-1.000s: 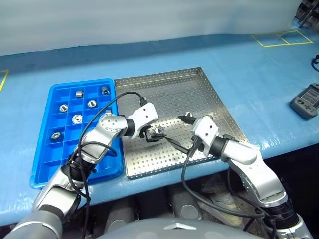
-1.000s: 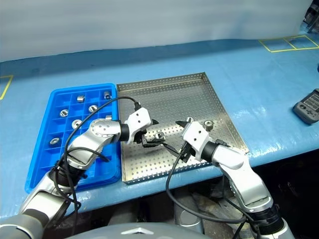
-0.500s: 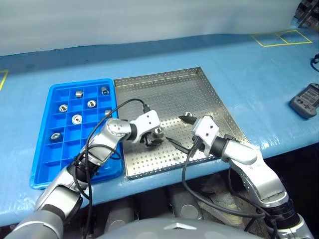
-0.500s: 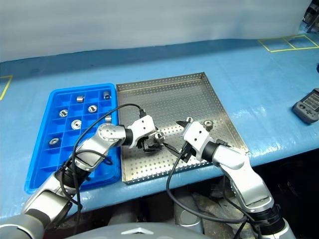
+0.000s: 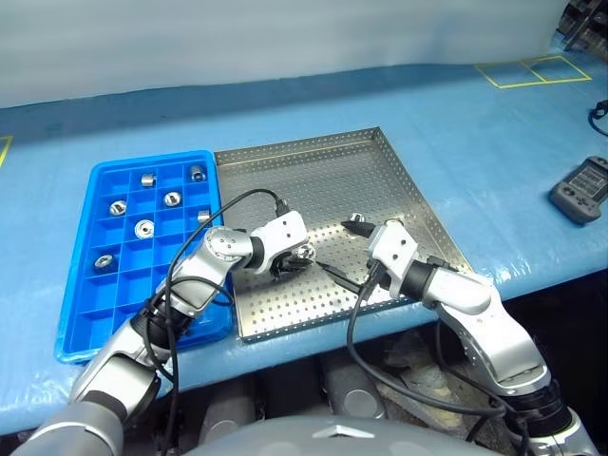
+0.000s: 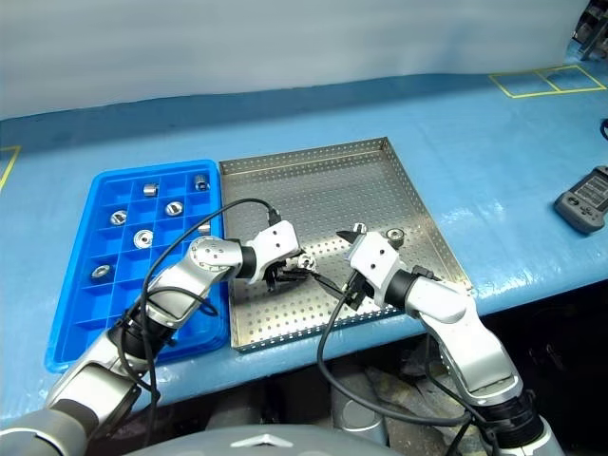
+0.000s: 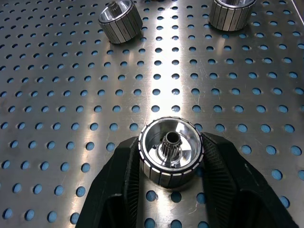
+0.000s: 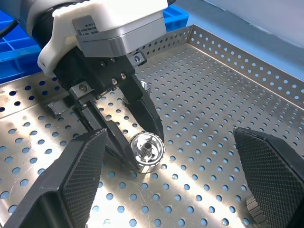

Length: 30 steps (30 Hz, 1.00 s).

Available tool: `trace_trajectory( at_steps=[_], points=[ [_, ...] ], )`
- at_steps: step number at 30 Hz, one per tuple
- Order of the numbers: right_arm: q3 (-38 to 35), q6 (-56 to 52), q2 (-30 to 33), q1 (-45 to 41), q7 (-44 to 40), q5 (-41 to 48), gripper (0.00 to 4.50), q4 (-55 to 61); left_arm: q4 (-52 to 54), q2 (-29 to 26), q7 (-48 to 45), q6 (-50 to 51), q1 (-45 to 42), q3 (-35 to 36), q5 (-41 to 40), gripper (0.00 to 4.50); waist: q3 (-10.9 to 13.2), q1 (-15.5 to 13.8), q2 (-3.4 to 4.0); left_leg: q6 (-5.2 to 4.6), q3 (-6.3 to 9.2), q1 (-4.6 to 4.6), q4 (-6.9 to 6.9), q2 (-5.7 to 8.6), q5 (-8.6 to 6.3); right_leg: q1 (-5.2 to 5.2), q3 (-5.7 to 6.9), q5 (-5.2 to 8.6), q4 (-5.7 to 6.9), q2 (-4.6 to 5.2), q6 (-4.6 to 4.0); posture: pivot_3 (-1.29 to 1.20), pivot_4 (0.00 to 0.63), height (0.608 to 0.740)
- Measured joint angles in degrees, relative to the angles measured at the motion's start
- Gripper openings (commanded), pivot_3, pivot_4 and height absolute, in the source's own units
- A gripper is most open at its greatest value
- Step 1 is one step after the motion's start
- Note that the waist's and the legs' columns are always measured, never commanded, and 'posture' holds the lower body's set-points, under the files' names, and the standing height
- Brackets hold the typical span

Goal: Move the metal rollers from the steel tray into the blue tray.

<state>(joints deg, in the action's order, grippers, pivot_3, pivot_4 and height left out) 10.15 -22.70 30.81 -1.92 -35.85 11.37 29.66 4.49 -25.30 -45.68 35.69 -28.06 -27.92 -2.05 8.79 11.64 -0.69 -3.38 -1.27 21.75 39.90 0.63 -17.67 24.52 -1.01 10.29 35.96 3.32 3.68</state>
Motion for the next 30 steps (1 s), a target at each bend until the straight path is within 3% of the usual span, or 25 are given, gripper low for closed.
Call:
trace_trajectory(
  at_steps=[8,14,17,24,30],
  points=[
    [0.0,0.0,0.0,-0.2,-0.1,0.0,4.5,0.0,0.0,1.2,3.0,-0.3,0.9,2.4,0.5,1.69,0.0,0.0,0.0,0.0,0.0,0.0,0.0,0.0,0.0,0.0,0.0,0.0,0.0,0.01,0.0,-0.33,0.15,0.74],
    [0.0,0.0,0.0,-1.1,0.2,-0.3,4.5,-0.1,3.2,4.4,8.4,0.4,2.6,10.2,-1.6,1.69,0.0,-0.2,0.0,0.0,0.0,0.0,0.01,0.0,0.0,0.01,0.0,-0.02,0.0,0.14,0.02,-0.29,0.15,0.74],
    [0.0,0.0,0.0,-1.7,-0.2,-0.3,4.5,-0.5,10.9,3.6,10.3,3.2,4.0,16.1,-3.8,1.69,0.0,-0.2,0.03,0.02,0.01,0.0,0.0,-0.05,0.0,0.03,-0.02,-0.02,0.02,0.18,0.01,-0.27,0.15,0.74],
    [1.1,0.6,-0.5,-5.0,-2.6,-0.4,4.5,-4.8,29.7,-4.0,15.2,14.7,15.4,30.7,-5.3,1.69,0.0,-1.0,0.04,0.05,0.01,-0.04,-0.01,-0.06,0.01,0.03,-0.03,-0.01,0.05,0.12,-0.01,-0.15,0.15,0.74],
    [3.6,1.6,-1.6,-8.7,-5.8,-0.4,4.5,-8.7,43.5,-7.4,20.3,27.0,27.3,42.6,-3.2,1.69,0.0,-5.1,-0.04,0.07,0.05,-0.04,-0.01,-0.02,0.01,0.01,0.07,0.0,0.02,0.04,-0.03,-0.04,0.15,0.74]
  ],
)
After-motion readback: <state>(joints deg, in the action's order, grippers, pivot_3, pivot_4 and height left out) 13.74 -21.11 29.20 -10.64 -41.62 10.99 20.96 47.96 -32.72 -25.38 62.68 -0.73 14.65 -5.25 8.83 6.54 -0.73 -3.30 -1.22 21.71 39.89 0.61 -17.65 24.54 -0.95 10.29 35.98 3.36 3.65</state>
